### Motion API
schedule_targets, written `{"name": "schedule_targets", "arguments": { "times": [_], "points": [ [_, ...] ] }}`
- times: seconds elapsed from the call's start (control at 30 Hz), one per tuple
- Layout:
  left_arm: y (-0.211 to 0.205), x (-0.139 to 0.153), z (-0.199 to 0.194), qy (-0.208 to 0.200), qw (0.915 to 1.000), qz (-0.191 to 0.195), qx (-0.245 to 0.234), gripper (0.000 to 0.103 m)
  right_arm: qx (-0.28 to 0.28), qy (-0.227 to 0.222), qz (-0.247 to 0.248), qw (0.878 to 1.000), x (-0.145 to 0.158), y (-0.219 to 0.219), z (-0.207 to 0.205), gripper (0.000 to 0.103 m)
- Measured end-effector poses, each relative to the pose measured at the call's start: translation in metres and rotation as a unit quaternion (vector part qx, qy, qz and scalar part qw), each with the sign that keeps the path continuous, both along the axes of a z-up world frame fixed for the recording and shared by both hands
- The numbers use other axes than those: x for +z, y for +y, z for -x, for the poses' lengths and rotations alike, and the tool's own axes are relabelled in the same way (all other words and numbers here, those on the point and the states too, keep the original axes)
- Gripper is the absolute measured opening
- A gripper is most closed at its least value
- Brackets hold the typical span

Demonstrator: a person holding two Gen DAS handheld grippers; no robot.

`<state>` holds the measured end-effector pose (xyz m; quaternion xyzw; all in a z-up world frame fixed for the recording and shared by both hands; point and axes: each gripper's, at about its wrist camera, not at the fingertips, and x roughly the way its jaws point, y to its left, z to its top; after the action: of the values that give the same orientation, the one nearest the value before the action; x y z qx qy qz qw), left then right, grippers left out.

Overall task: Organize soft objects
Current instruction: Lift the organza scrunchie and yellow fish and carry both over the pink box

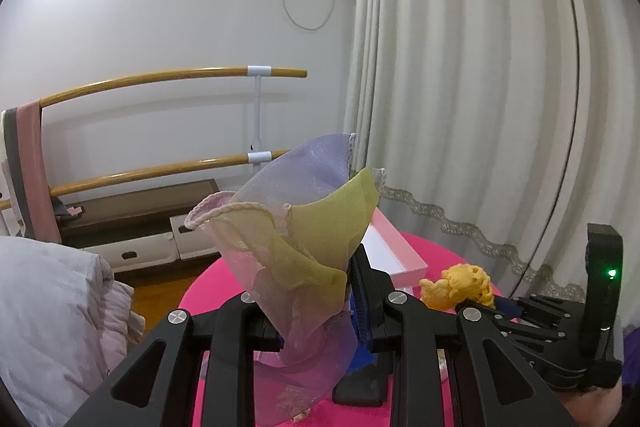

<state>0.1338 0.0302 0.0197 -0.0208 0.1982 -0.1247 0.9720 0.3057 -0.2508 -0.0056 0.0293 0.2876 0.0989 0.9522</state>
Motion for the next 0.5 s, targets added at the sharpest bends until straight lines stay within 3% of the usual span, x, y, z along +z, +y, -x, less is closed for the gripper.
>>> {"name": "schedule_targets", "arguments": {
  "times": [0.3, 0.5],
  "points": [
    [0.002, 0.036, -0.016, -0.05, 0.9988, 0.003, -0.005, 0.023, 0.006, -0.04, 0.01, 0.999, 0.038, 0.004, -0.018, 0.021],
    [0.001, 0.037, -0.045, -0.046, 0.9989, 0.002, -0.008, 0.023, 0.007, -0.038, 0.012, 0.999, 0.045, 0.009, -0.041, 0.021]
  ]
}}
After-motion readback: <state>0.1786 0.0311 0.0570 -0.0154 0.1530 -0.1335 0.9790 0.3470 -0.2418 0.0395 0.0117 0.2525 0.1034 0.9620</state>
